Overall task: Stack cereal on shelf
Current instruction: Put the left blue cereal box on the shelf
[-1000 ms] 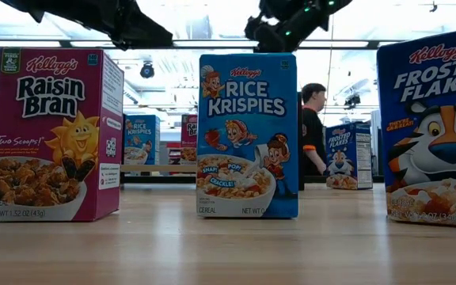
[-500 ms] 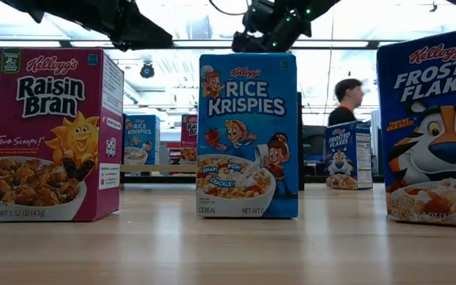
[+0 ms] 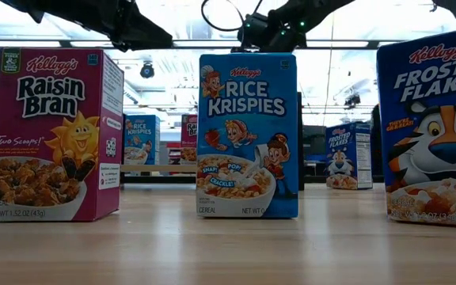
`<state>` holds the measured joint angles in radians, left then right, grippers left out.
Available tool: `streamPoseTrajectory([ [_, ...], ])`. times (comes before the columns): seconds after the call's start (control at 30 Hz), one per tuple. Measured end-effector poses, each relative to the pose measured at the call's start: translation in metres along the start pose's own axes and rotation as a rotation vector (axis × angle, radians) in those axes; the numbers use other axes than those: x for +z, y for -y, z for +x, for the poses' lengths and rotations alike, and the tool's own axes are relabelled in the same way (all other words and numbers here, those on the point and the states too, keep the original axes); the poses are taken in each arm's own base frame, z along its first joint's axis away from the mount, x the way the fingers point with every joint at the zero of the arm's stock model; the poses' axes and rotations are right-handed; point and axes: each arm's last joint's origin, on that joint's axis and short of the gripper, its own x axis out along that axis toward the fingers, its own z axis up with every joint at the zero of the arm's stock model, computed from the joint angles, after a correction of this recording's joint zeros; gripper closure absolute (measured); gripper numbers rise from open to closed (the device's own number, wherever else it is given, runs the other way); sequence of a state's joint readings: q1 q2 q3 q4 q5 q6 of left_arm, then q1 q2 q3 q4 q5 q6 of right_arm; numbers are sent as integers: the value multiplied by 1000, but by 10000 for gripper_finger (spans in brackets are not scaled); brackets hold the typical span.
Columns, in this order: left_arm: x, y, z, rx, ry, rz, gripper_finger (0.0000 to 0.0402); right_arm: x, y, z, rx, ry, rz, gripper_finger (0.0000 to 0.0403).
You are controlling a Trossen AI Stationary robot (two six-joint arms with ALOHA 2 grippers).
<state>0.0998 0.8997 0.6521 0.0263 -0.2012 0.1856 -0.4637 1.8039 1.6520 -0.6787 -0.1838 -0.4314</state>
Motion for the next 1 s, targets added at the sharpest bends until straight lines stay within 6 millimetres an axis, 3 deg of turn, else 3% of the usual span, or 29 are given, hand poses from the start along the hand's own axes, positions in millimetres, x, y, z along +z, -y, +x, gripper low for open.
streamPoseTrajectory([
  [0.53,-1,0,1,-2,-5,1,189,9,1,-17,-24,50,-8,93],
  [1.0,-2,2,10,-7,-31,3,189,4,4,2,-9,12,-25,94],
])
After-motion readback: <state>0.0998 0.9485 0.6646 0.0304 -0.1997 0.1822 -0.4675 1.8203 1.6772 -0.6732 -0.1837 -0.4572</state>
